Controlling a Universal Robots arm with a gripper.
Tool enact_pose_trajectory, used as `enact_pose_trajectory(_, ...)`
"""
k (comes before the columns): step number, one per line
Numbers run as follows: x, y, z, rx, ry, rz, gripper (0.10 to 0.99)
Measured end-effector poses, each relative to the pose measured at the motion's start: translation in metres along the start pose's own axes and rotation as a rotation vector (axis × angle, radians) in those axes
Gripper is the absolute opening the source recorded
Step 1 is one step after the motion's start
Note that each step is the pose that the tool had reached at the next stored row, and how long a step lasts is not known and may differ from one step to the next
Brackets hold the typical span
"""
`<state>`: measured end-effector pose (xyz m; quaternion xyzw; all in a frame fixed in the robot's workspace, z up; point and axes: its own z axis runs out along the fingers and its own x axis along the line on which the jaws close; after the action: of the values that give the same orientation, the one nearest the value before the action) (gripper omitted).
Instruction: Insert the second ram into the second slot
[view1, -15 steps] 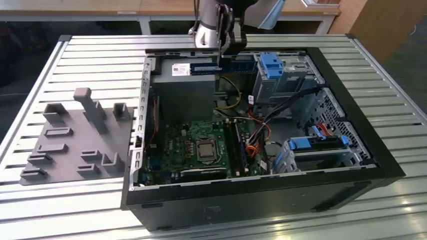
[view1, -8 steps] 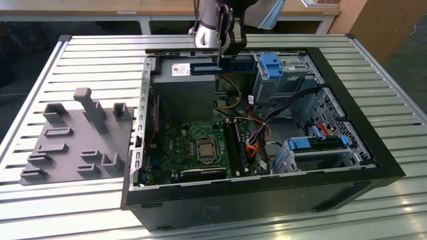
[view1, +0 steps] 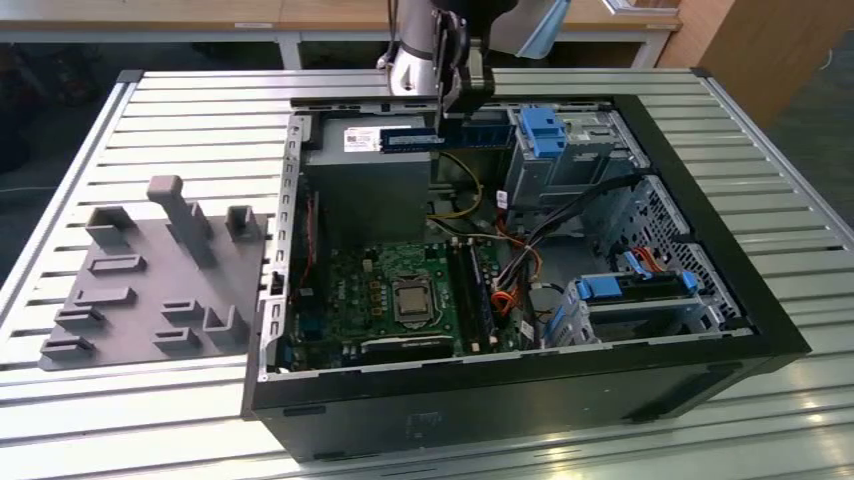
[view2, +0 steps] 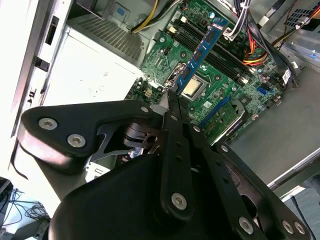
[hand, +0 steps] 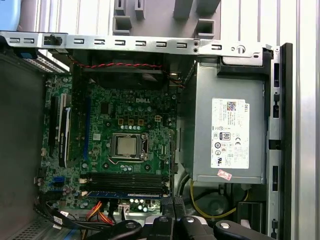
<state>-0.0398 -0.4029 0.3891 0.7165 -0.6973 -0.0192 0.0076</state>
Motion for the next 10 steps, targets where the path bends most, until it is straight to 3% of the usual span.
enact_pose_trajectory(10,0.0075,0.0002,-0.0001,0.000,0.0000,0.000,0.118)
